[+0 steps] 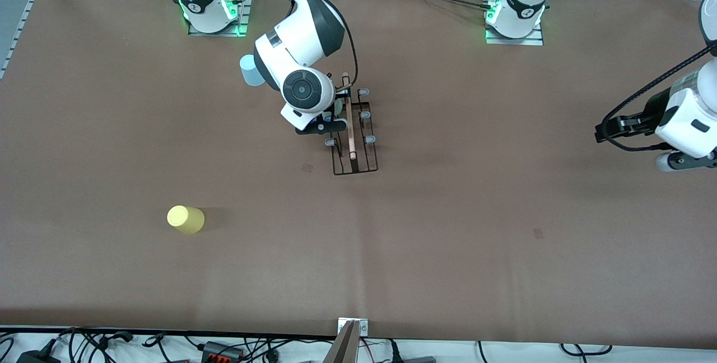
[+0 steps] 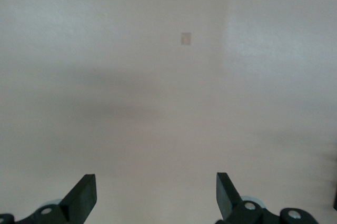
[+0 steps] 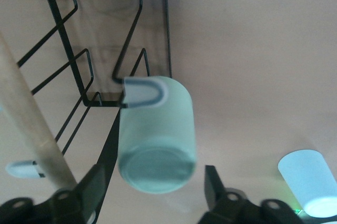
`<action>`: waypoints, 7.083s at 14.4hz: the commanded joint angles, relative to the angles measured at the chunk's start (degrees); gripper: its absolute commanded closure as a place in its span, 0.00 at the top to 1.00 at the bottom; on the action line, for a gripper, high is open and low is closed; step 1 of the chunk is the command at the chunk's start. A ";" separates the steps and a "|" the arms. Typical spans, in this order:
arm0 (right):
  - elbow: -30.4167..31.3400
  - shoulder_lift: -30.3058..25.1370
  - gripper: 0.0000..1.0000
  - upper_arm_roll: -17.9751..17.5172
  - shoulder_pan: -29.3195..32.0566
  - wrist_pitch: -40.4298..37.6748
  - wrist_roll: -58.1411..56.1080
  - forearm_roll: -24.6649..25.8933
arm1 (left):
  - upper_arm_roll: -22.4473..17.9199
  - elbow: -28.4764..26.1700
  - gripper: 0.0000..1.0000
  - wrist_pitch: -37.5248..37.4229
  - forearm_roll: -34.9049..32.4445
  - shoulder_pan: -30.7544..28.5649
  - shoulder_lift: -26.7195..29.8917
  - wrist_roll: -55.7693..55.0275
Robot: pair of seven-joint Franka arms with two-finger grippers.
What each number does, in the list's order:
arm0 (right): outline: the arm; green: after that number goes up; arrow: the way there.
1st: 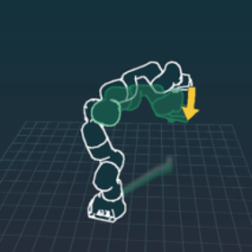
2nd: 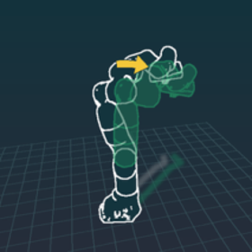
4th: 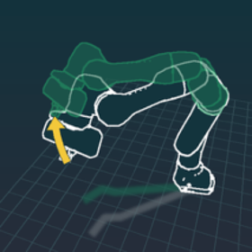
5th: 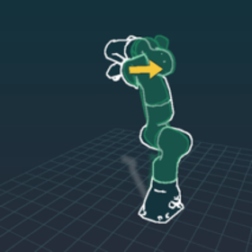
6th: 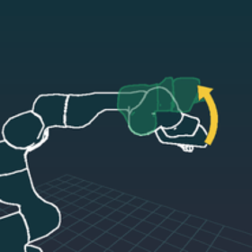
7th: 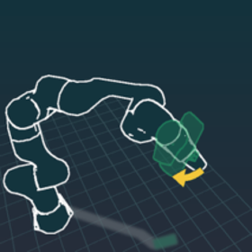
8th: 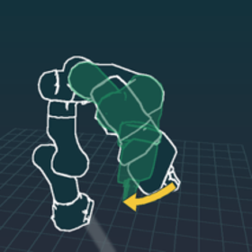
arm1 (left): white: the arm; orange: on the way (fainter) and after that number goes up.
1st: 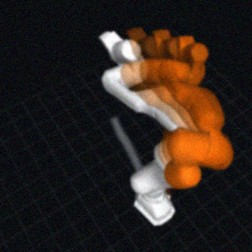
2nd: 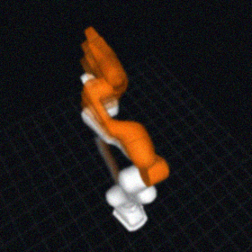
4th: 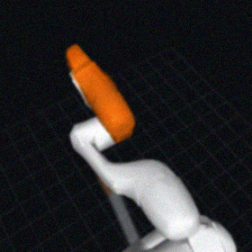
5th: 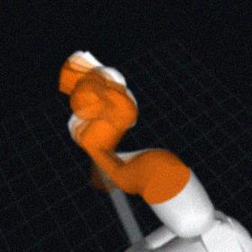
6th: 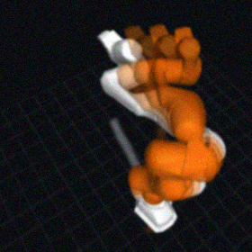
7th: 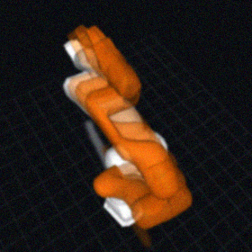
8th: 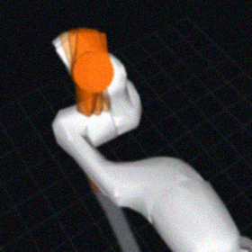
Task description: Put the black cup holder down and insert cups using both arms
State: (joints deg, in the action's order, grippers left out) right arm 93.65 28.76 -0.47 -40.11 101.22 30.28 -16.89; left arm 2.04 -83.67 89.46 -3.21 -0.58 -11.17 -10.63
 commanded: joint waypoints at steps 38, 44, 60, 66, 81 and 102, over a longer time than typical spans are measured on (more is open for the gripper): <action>-16.48 19.23 0.49 17.26 24.12 20.07 -39.78 5.91 | -3.00 -7.47 1.00 0.72 3.30 2.96 6.60 2.10; -20.06 15.99 0.27 17.17 23.07 10.62 -39.95 5.82 | -3.00 -7.47 1.00 0.72 4.00 2.96 6.51 2.01; -30.80 10.53 0.27 7.33 5.59 -6.48 -16.32 5.82 | -3.00 -7.38 1.00 0.80 3.13 2.87 6.16 2.10; -30.54 11.32 0.27 7.50 -0.05 -5.69 -10.77 5.91 | -3.00 -7.38 1.00 0.72 3.13 2.78 6.16 2.28; -28.69 15.89 0.28 7.42 -1.81 -2.61 -11.56 4.32 | -3.00 -7.38 1.00 0.72 3.21 2.87 6.16 2.28; -28.52 5.26 1.00 22.71 4.59 -7.87 -12.43 4.50 | -3.00 -7.38 1.00 0.72 3.21 2.78 6.16 2.28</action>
State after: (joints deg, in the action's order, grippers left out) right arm 64.29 35.37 21.84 -37.40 94.82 19.19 -11.52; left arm -0.57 -92.38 91.22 -0.63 2.10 -4.40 -9.70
